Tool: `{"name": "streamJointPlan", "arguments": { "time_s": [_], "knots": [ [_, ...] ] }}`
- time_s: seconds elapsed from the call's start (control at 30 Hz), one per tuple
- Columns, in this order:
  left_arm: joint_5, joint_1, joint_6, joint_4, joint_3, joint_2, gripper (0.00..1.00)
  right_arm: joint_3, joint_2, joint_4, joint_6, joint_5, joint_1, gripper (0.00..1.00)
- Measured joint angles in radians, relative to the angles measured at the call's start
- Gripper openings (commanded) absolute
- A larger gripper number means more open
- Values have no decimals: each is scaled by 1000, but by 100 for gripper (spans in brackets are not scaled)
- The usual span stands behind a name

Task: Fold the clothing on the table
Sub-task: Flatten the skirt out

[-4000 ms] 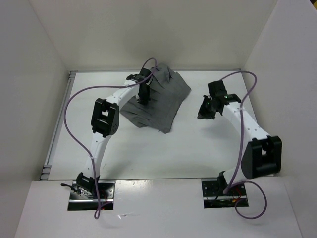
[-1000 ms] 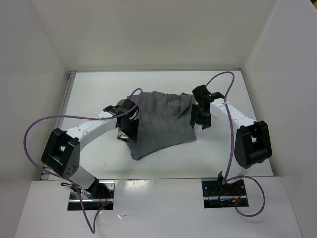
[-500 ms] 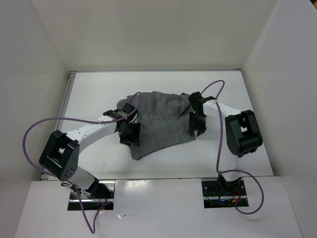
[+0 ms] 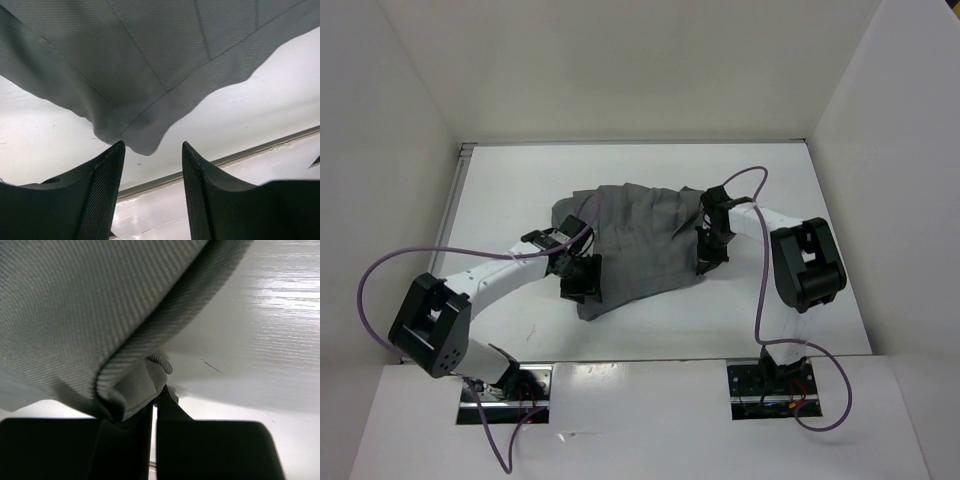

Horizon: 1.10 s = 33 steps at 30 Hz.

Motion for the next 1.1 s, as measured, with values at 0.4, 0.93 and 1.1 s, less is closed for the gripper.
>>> {"name": "streamJointPlan", "arguments": {
  "time_s": [0.4,0.93,1.1],
  "knots": [
    [-167,0,-208,-109,-7,-130,57,-10,0,9,7,-39,-21,0],
    [-199,0,-282,-38,-70,39,57,-17,3,10,15,-75,-26,0],
    [-174,0,-280,17,-77,101,52,-18,3,10,15,-78,-26,0]
  ]
}}
